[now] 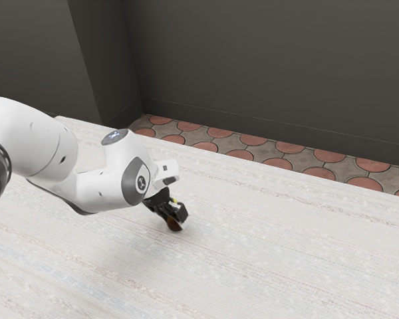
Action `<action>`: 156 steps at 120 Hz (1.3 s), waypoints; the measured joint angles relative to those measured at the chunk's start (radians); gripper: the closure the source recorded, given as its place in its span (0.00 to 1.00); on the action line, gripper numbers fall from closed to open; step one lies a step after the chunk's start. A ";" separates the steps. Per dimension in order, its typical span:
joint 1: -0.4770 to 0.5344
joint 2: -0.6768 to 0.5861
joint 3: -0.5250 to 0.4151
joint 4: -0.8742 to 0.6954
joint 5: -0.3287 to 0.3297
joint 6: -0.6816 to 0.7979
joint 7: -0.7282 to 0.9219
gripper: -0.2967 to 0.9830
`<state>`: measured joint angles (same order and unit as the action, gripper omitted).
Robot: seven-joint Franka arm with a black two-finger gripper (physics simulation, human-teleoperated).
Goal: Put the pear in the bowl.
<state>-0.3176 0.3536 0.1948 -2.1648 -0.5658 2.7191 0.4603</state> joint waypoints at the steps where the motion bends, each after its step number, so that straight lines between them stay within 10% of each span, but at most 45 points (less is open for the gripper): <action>1: 0.000 0.000 0.000 0.000 0.000 0.000 0.001 0.50; 34: -0.004 -0.086 0.020 -0.023 0.018 -0.003 0.031 0.62; 81: 0.020 -0.206 0.390 -0.008 0.260 -0.088 0.001 0.82; 138: 0.143 0.004 0.355 0.170 0.335 -0.171 -0.050 0.75; 156: 0.148 0.009 0.352 0.174 0.318 -0.184 -0.040 0.56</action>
<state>-0.1697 0.3625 0.5464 -1.9907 -0.2476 2.5347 0.4205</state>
